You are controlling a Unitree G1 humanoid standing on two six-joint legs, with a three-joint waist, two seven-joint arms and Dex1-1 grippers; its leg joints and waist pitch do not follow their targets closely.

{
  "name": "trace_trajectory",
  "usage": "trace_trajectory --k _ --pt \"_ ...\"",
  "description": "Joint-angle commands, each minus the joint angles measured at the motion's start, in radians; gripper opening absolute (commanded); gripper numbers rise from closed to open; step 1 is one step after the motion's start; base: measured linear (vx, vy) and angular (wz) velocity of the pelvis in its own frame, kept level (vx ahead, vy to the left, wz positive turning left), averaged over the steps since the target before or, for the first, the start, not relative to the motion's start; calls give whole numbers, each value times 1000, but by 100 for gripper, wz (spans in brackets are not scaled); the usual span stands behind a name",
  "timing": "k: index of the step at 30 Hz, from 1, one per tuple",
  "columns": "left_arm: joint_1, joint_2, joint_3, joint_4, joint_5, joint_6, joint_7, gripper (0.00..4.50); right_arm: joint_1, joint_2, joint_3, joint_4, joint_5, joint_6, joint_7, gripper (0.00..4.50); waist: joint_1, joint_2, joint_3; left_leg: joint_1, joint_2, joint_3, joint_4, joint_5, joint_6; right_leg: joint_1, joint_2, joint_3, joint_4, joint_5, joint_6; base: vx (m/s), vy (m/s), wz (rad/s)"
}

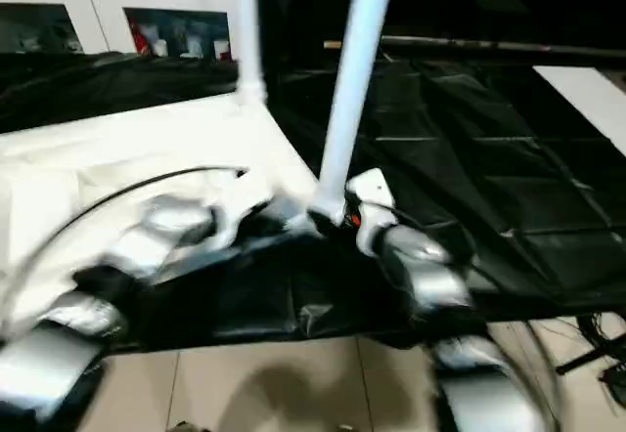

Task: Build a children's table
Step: Rotate leg to tighten

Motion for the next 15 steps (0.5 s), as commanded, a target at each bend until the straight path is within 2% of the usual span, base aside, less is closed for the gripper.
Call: trace_trajectory --k 1,4,7,10,15 --pt "41 15 -23 -20 -41 -9 -104 0 11 -38 -8 -41 21 9 46 375 1 -5 -61 10 29 -10 -62 -196 75 46 -52 45 -81 -137 -245 0 0 0" --pt "59 47 -29 -65 -61 7 -182 0 26 -60 -1 -75 34 24 100 375 2 -4 -60 11 32 -11 -64 -206 63 46 -53 46 -80 -145 -243 0 0 0" --pt "68 66 -28 -93 -71 16 -224 0 45 -81 25 -105 25 40 178 375 4 -7 -63 10 30 -9 -62 -181 70 47 -51 46 -75 -102 -253 0 0 0" --pt "76 74 -27 -114 -75 27 -236 0 56 -90 41 -125 24 55 204 375 8 -6 -61 11 31 -8 -62 -177 69 46 -51 46 -75 -102 -253 0 0 0" --pt "87 83 -29 -137 -82 40 -244 0 63 -85 46 -135 25 66 219 323 9 -9 -61 10 30 -10 -62 -175 60 47 -54 46 -76 -123 -241 0 0 0"
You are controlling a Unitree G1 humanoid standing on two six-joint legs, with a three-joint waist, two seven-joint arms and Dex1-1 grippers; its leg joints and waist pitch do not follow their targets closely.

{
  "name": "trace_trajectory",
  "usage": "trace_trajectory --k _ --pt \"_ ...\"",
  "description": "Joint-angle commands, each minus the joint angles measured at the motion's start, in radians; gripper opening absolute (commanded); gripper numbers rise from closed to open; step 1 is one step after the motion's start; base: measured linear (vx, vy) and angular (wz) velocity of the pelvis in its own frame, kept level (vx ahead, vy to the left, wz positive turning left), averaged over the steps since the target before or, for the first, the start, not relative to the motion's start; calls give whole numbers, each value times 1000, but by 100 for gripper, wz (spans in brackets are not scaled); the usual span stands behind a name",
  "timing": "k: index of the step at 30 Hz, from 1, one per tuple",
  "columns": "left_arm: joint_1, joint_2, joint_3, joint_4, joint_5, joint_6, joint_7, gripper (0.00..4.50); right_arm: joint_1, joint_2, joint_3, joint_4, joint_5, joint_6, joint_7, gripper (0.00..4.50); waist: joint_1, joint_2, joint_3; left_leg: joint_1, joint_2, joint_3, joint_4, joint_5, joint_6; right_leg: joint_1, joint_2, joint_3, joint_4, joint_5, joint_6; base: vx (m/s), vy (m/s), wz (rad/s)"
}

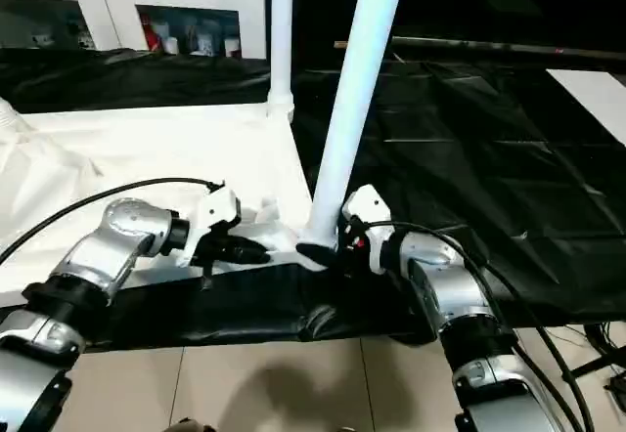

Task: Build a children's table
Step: Rotate leg to tighten

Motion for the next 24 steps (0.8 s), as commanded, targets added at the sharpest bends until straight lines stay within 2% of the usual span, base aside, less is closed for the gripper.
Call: trace_trajectory --k 1,5,8,10,12,13,15,16,18,20,21,24 --pt "24 4 -16 -21 -31 5 -59 0 9 -27 -17 -9 0 19 -9 309 0 -6 -63 12 30 -10 -64 -173 60 48 -53 47 -74 -120 -240 0 0 0" --pt "31 7 -14 -32 -30 13 -61 0 13 -26 -17 -18 3 31 -2 283 -1 -7 -64 11 28 -10 -62 -161 64 49 -51 46 -72 -105 -241 0 0 0" --pt "33 -2 -8 -31 -23 16 -30 0 10 -11 -40 -3 8 40 -46 277 -1 -6 -64 12 28 -9 -62 -156 64 48 -51 46 -72 -98 -243 0 0 0" --pt "19 -30 3 0 -5 8 53 0 -9 14 -74 49 -4 40 -164 277 -5 -5 -62 11 28 -9 -63 -163 53 46 -52 47 -73 -111 -243 0 0 0" --pt "1 -64 13 36 14 9 143 0 -27 39 -100 103 -17 42 -282 276 -7 -6 -61 14 28 -10 -65 -190 33 44 -52 46 -78 -161 -234 0 0 0" --pt "-13 -87 18 61 26 14 203 0 -37 54 -112 133 -28 44 -355 276 -9 -5 -61 16 26 -11 -66 -201 20 43 -52 46 -81 -194 -224 0 0 0" --pt "-57 -156 31 134 61 52 383 0 -67 100 -145 209 -44 56 -555 275 -12 -4 -63 18 27 -11 -65 -200 -2 42 -51 48 -80 -198 -217 0 0 0" --pt "-59 -161 31 139 63 53 393 0 -69 103 -148 213 -44 56 -567 275 -12 -6 -62 19 24 -11 -65 -200 -1 41 -51 48 -83 -201 -215 0 0 0" --pt "-90 -222 39 190 70 60 494 0 -108 157 -197 270 -14 50 -715 275 -10 -7 -63 15 21 -9 -62 -199 13 43 -52 48 -86 -203 -204 0 0 0" --pt "-105 -255 42 214 71 64 536 0 -133 186 -223 306 3 44 -788 275 -11 -6 -64 15 21 -11 -63 -198 15 43 -54 48 -87 -210 -199 0 0 0" --pt "-123 -295 38 241 76 63 578 0 -169 217 -227 350 1 23 -864 275 -10 -2 -66 15 20 -11 -63 -192 13 44 -52 47 -87 -205 -195 0 0 0" --pt "-137 -322 28 262 90 42 592 0 -204 239 -206 387 -27 -7 -895 275 -9 -4 -67 12 20 -11 -62 -184 19 46 -51 45 -83 -159 -199 0 0 0"
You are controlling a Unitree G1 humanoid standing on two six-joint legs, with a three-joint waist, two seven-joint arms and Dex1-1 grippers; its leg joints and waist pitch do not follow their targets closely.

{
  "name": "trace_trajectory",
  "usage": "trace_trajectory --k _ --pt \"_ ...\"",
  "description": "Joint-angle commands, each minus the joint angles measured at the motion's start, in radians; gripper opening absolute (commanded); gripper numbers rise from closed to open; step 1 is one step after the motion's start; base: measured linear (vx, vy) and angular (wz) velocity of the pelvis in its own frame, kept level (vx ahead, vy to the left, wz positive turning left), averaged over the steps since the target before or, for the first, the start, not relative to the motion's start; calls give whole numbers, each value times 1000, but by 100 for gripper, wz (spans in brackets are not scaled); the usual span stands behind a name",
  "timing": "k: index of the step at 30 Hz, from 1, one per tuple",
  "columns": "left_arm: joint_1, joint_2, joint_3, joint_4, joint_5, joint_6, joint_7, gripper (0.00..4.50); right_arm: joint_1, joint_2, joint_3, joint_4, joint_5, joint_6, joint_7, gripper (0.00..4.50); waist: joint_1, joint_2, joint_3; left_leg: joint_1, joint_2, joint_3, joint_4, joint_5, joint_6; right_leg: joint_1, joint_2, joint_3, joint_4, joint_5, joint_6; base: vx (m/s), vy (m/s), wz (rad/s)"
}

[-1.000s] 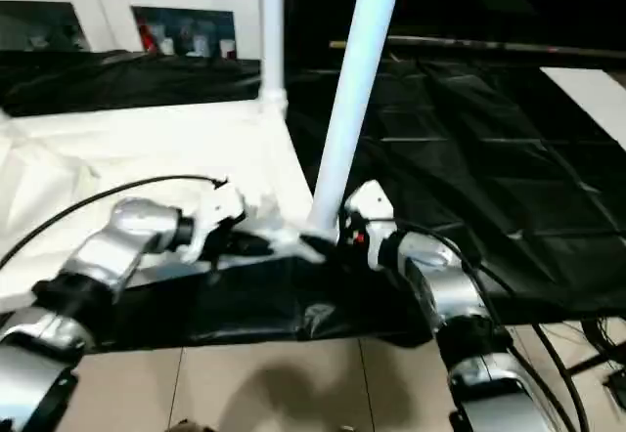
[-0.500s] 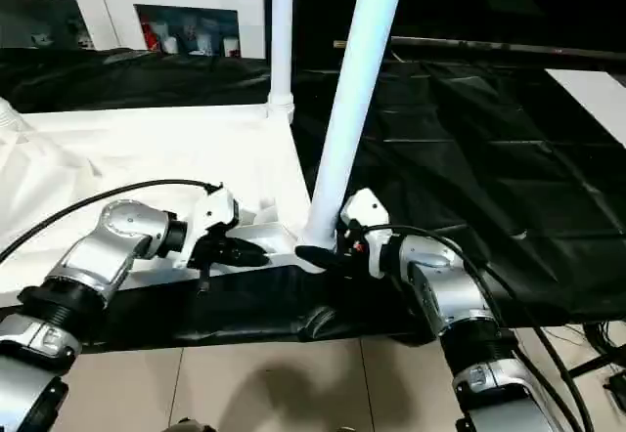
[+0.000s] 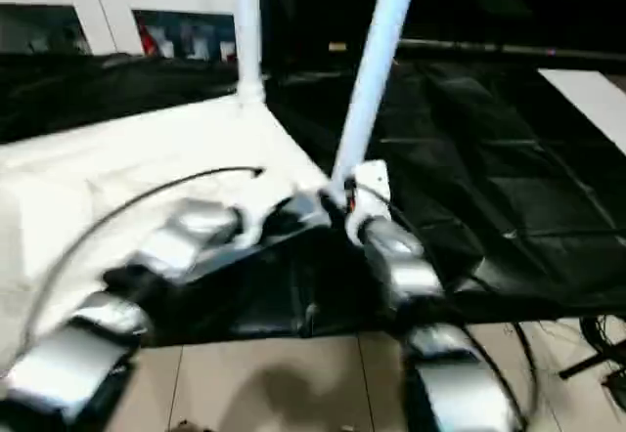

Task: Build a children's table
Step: Rotate leg to tighten

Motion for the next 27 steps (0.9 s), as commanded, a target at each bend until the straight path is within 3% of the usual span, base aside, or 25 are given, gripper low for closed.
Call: trace_trajectory --k 1,2,3,5,6,12,16,20,27 --pt "15 -19 13 29 -13 -24 11 0 3 -6 -19 43 -15 6 -38 275 0 -6 -66 8 20 -11 -62 -175 30 45 -47 43 -82 -136 -201 0 0 0" --pt "13 -19 12 32 -11 -30 8 0 -2 -5 -1 48 -33 -6 -22 275 1 -5 -66 8 21 -11 -62 -174 34 44 -48 43 -82 -128 -202 0 0 0" --pt "15 -11 10 27 -8 -23 -2 0 1 -8 26 45 -57 -30 18 275 2 -12 -65 5 20 -10 -62 -173 42 45 -50 41 -81 -134 -202 0 0 0" --pt "20 1 8 22 -5 -25 -10 0 7 -8 27 37 -50 -50 63 275 3 -13 -64 5 21 -9 -61 -187 51 45 -52 42 -86 -157 -199 0 0 0" --pt "24 13 9 23 -6 -31 -14 0 10 -8 14 34 -37 -72 88 331 5 -15 -63 6 22 -10 -62 -184 56 44 -52 42 -86 -170 -197 0 0 0" --pt "54 82 20 -4 -32 -81 -120 0 40 -72 39 -33 -10 -97 312 381 3 -18 -62 0 22 -11 -61 -169 79 50 -52 40 -85 -159 -206 0 0 0" --pt "103 147 10 -78 -77 -108 -303 0 107 -166 85 -149 0 -47 528 381 2 -14 -61 3 25 -12 -62 -178 85 47 -51 40 -87 -194 -201 0 0 0" --pt "149 207 -10 -161 -129 -106 -489 0 156 -233 115 -231 15 -19 675 381 3 -16 -61 4 29 -10 -61 -170 93 44 -51 43 -82 -154 -225 0 0 0" --pt "188 260 -30 -239 -143 -68 -599 0 199 -288 135 -317 27 22 806 366 8 -15 -60 9 33 -11 -65 -187 72 42 -51 42 -77 -154 -236 0 0 0"
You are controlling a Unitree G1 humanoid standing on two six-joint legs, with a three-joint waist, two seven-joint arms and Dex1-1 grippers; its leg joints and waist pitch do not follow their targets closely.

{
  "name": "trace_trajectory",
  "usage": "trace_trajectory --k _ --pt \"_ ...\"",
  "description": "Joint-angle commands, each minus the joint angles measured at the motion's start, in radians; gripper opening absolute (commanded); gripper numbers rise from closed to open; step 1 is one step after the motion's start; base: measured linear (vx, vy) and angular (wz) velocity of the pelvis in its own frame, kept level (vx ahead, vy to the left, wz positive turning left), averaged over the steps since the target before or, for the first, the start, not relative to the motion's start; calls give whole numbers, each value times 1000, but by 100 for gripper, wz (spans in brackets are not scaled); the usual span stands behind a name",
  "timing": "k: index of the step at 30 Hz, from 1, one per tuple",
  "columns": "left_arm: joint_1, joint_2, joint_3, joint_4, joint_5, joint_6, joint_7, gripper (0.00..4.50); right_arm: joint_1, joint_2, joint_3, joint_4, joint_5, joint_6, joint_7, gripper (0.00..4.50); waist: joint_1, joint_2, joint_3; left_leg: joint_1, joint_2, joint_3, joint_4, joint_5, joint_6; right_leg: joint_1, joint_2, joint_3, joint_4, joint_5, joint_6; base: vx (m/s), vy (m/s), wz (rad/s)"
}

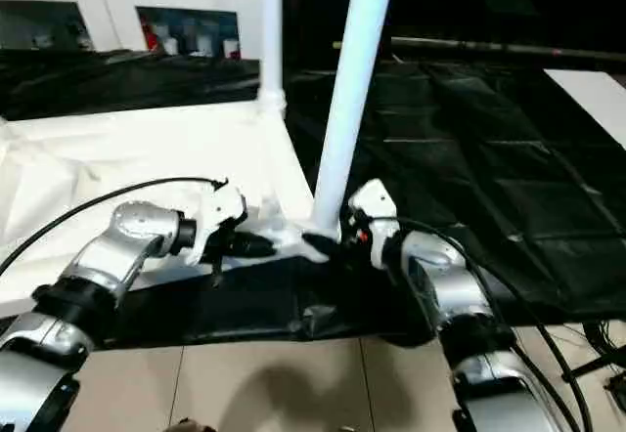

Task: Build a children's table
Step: Rotate leg to tighten

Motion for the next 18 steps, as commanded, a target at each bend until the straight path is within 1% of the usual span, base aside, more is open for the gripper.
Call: trace_trajectory --k 1,3,6,9,12,14,15,17,18 --pt "33 -7 -19 -13 -33 2 -84 0 10 -41 -18 -21 5 27 9 366 -1 -12 -61 13 32 -10 -64 -187 71 44 -51 45 -77 -153 -235 0 0 0" --pt "37 -3 -19 -24 -35 7 -87 0 13 -42 -12 -34 8 37 17 339 0 -14 -61 12 30 -9 -64 -186 68 44 -52 46 -79 -160 -229 0 0 0" --pt "40 -3 -20 -33 -37 13 -85 0 13 -38 -7 -36 4 41 21 329 1 -14 -61 10 29 -10 -64 -179 65 45 -53 46 -79 -171 -221 0 0 0" --pt "39 -4 -19 -36 -39 15 -81 0 10 -30 -4 -36 2 51 33 298 -1 -16 -61 11 30 -10 -64 -180 61 44 -52 45 -80 -180 -216 0 0 0" --pt "42 -3 -18 -41 -39 19 -82 0 11 -31 -3 -41 4 58 39 284 0 -16 -62 10 29 -10 -63 -167 63 45 -52 46 -77 -162 -217 0 0 0" --pt "43 -1 -17 -45 -39 22 -82 0 12 -31 -4 -43 6 64 41 276 0 -19 -62 8 28 -10 -62 -158 68 46 -52 45 -76 -154 -218 0 0 0" --pt "43 -1 -17 -45 -39 23 -82 0 11 -30 -5 -41 7 66 40 276 0 -18 -62 10 29 -10 -62 -157 70 46 -52 45 -76 -156 -217 0 0 0" --pt "38 -8 -12 -36 -28 24 -45 0 11 -16 -29 -24 13 72 -10 274 0 -17 -62 10 29 -10 -62 -156 68 45 -52 45 -76 -157 -219 0 0 0" --pt "31 -19 -8 -21 -18 25 -10 0 5 -3 -47 1 8 71 -69 274 0 -17 -62 9 28 -10 -62 -158 66 45 -52 45 -76 -160 -217 0 0 0"
